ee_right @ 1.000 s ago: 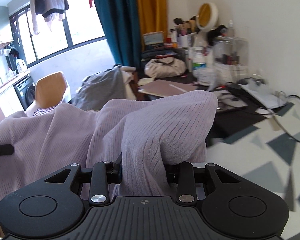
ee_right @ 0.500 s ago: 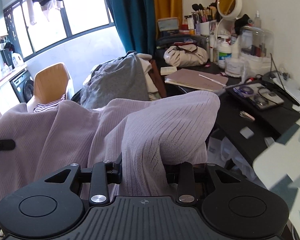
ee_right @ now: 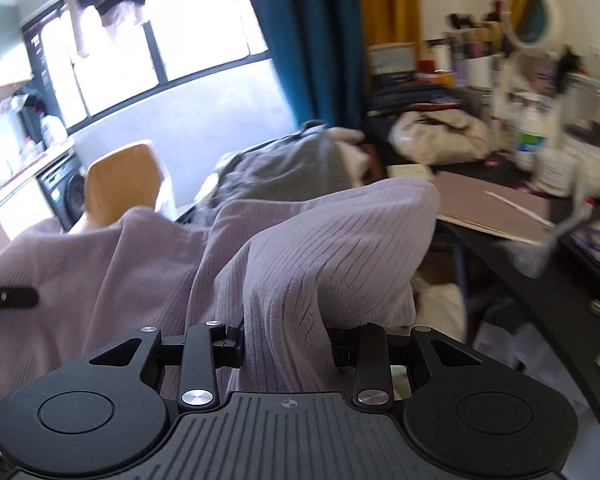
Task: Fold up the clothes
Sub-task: 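Lift the folded cardigan with both grippers and carry it to the yellow armchair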
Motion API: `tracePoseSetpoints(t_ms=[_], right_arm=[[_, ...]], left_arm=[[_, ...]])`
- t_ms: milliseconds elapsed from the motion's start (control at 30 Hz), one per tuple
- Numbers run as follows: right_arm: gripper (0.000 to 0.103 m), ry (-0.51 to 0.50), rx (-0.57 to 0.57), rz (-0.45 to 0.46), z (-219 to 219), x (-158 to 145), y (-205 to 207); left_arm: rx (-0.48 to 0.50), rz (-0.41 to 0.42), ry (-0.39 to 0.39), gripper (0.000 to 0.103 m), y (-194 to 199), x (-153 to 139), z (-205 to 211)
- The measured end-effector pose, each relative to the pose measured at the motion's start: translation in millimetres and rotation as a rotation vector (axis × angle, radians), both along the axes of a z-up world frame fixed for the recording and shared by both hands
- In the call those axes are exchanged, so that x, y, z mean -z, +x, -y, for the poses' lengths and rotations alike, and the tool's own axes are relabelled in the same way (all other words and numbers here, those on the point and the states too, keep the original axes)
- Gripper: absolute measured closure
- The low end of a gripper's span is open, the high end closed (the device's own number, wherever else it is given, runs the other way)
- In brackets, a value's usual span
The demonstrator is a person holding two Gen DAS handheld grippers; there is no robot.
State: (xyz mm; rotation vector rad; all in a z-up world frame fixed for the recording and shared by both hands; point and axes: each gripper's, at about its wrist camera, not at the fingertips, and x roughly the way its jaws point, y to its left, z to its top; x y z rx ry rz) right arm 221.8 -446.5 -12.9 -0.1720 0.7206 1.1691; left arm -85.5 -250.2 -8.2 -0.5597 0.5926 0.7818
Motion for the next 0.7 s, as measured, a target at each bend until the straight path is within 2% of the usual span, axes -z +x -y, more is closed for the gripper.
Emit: tracePoseSetpoints(t_ms=[200,333,467,567,700], right_arm=[[0.072,-0.012,-0.014,0.005,-65.6,0.6,-20.5],[0.072,-0.035,-0.020,0.023,-122.4,-0.4,-54.5],[0.072,-0.054,-0.007,0.045,-191.6,-0.7,-107.6],[0.072,-0.066,0.015,0.004,-246.9,3.5,-150.0],[0.072,-0.068,0.031,-0.039,-312.6,8.1,-210.3]], left_arm=[[-0.027,0.042,-0.074,0.069,-34.6,15.6,-71.1],[-0.014,0.061,-0.076,0.069,-68.4,25.2,-129.1],[0.011,0.062,-0.083,0.069,-109.7,29.0,-198.1],[0.015,0.032,-0.090,0.069,-147.2,23.7,-252.1],[0.027,-0.002,-0.057,0.069,-193.5,13.8,-311.3]])
